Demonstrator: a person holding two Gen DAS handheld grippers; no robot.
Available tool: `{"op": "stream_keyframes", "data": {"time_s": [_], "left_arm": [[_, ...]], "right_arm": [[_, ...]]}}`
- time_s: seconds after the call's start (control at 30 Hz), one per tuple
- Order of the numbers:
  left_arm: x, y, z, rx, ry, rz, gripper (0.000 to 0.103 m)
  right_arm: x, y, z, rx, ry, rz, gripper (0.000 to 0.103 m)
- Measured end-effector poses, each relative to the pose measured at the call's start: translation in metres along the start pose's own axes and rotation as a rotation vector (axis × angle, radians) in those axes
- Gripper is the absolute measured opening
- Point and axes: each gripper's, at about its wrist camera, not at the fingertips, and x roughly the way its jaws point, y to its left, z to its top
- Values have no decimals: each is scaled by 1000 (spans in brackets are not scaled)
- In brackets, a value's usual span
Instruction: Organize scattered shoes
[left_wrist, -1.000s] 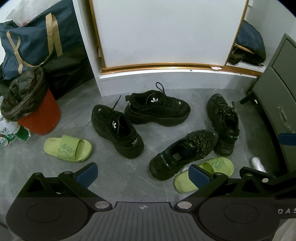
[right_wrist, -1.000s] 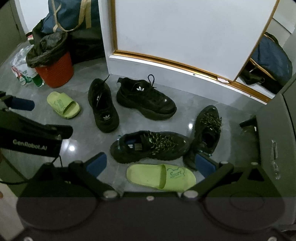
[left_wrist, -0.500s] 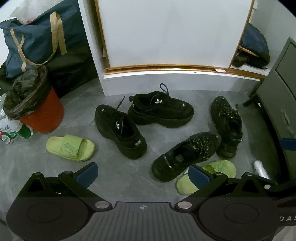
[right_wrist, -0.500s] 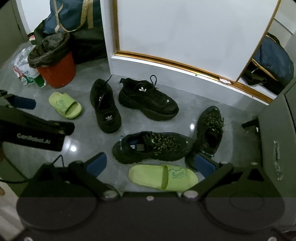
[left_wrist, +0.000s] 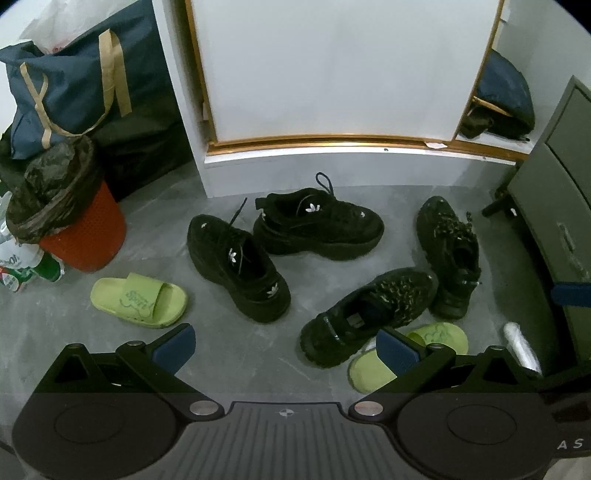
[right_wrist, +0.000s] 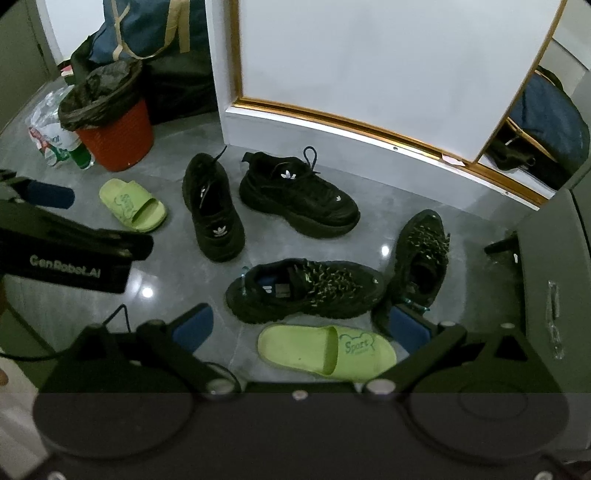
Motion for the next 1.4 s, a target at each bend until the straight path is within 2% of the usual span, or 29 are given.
{"op": "stream_keyframes", "data": {"time_s": [0.4,1.4], "left_arm": [[-6,3,0,-7,-25,5,103],[-4,-5,-1,22,-19,12,103]], "right_arm": [[0,6,-3,-22,7,-14,103],[2,11,-7,-31,10,-25,103]]}}
